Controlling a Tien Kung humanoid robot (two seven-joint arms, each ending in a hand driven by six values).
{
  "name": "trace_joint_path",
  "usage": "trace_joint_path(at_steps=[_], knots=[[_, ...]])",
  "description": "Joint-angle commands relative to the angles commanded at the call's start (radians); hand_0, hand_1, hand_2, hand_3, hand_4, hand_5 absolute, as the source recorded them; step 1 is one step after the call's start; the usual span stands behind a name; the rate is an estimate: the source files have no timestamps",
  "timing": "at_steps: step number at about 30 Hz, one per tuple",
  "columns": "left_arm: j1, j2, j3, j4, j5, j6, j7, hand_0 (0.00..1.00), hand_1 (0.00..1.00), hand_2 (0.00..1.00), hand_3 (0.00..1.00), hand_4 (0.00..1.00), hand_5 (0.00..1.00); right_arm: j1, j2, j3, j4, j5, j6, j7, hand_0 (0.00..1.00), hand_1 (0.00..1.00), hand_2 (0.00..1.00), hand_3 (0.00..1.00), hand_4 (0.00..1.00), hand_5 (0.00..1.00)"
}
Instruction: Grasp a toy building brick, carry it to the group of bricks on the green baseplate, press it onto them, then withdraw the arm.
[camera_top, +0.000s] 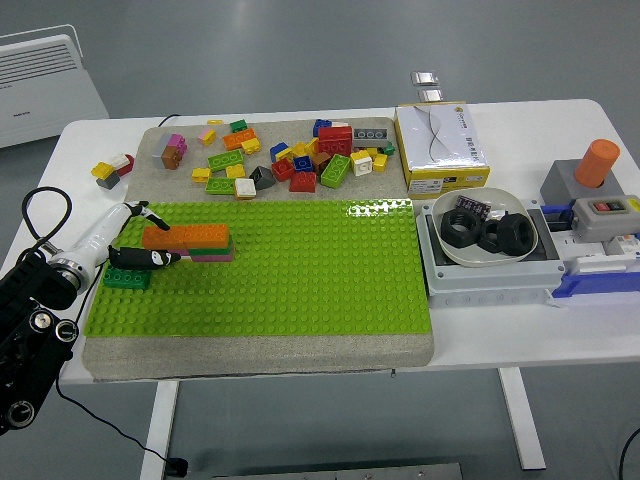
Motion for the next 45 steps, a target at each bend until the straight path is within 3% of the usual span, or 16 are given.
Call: trace_joint_path(at_steps=[34,40,45], knots=[[0.000,0.018,-0.012,-0.052,-0.050,0.011,-0.026,0.957,0.970,0.966,0.609,0.919,0.209,-0.005,0.004,-0.004,0.000,0.005,-0.003,-0.003,0.686,0.667,0.678,0.767,0.934,0.998],[0.028,0.023,-0.027,-0.109,-0.035,0.011,-0.018,0.955,0.968,0.965,0.608,0.917,0.201,-0.004,0.002,-0.001,0.000,0.002,-0.003,-0.002,0.685,0.667,0.678,0.767,0.935,0.998],[0.062,0.036,-0.044,-0.164,0.035,0.027,-0.008,0.955,0.968,0.965,0.608,0.917,0.201,-0.005,0.000,-0.002,0.000,0.002,-0.003,-0.002,0.685,0.667,0.678,0.767,0.935,0.998]])
